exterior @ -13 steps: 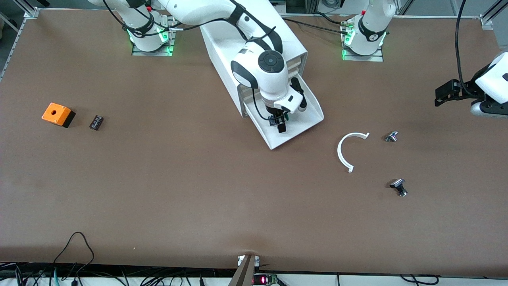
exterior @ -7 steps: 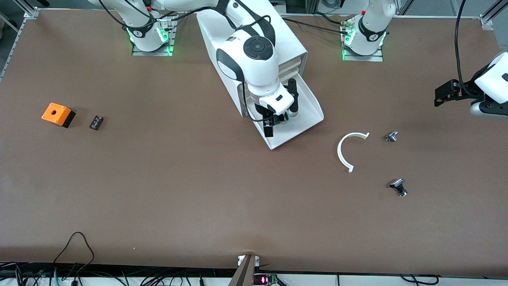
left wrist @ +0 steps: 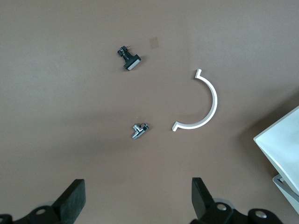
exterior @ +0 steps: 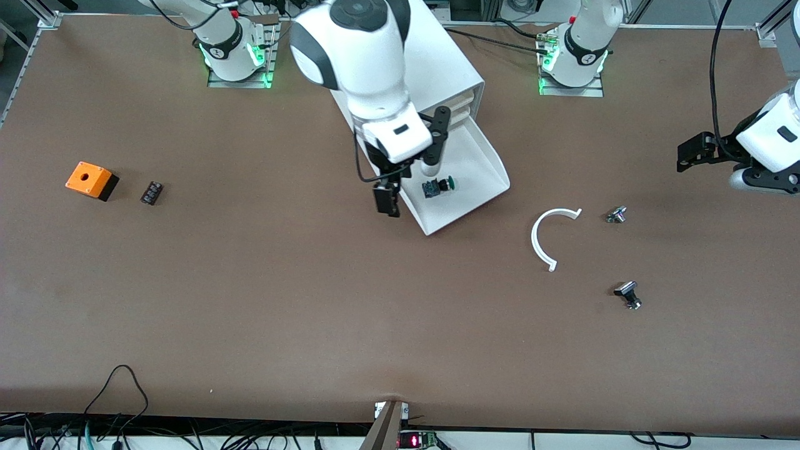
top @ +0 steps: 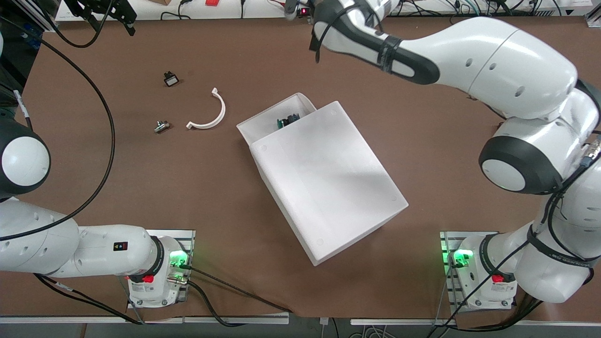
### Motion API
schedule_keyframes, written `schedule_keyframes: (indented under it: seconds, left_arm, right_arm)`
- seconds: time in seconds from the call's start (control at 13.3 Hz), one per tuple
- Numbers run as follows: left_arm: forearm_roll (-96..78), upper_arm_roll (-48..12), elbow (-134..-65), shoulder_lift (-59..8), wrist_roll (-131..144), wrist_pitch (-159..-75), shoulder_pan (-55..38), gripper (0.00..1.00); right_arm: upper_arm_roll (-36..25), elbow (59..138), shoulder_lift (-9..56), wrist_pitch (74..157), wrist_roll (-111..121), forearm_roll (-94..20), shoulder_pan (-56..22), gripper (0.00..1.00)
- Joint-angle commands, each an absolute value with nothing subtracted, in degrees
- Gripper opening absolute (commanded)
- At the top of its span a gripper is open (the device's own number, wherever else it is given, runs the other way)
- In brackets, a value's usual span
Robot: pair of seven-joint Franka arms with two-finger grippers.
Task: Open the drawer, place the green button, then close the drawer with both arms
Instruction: 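Open the right gripper to drop the button into the drawer, then withdraw the right gripper toward its rest pose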
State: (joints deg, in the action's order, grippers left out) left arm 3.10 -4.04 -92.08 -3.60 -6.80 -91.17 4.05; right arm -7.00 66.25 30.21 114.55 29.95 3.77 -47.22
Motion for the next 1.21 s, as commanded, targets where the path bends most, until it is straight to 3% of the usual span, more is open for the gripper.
schedule_keyframes:
  seconds: [0.0, 0.3, 0.75, 0.9, 1.13]
  left_arm:
    - [2.90, -4.04, -93.07, -4.91, -6.86, -94.82, 3.96, 1.00]
    - [2.73, -4.04, -94.75, -5.10, -6.86, -98.60, 4.04, 1.00]
    - [2.64, -4.04, -101.87, -6.59, -11.75, -107.14, 4.75, 1.00]
    - [1.85, -3.96, -101.86, -6.85, -12.92, -106.96, 4.83, 1.00]
    - [-3.32, -4.13, -102.13, -7.73, -9.69, -106.96, 4.22, 1.00]
  right_arm:
    - [-9.31, 68.37, 27.34, 111.90, 20.17, 3.69, -47.20, 1.00]
    - [-9.40, 68.91, 25.93, 102.07, 7.25, 4.13, -44.04, 1.00]
    - [-9.05, 71.10, 26.19, 97.06, -19.68, 3.43, -37.02, 1.00]
    - [-9.75, 71.10, 24.10, 89.60, -20.56, 0.90, -32.28, 1.00]
    - [-9.58, 72.41, 20.49, 87.37, -19.69, -7.81, -19.20, 1.00]
